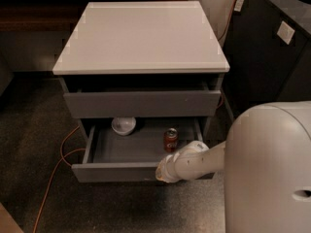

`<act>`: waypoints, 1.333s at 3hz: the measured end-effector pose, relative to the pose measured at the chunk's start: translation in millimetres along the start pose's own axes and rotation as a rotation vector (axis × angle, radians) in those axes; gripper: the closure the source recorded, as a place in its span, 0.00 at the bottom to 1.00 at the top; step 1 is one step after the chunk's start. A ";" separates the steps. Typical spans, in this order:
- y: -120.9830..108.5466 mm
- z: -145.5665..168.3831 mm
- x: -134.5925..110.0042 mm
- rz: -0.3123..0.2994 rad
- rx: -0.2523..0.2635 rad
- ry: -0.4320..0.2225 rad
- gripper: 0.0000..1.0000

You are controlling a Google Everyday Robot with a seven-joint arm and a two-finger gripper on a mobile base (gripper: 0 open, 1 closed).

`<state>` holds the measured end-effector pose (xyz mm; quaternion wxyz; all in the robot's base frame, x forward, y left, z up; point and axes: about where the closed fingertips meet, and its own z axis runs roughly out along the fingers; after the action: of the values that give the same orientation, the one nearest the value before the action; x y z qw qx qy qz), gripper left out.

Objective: Close middle drawer

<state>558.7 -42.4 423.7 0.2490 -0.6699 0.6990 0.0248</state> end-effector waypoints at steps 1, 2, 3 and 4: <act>-6.6 1.9 2.1 0.002 0.008 0.004 1.00; -25.2 10.2 7.4 0.006 0.030 0.012 1.00; -40.1 17.5 11.4 0.005 0.050 0.014 1.00; -59.2 23.6 15.5 -0.003 0.076 0.019 1.00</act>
Offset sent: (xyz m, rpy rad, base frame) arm 0.0527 -0.0117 -0.0071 -0.0204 -0.0437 -0.0433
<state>622.7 -54.0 414.9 0.2677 -0.6612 0.7008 -0.0082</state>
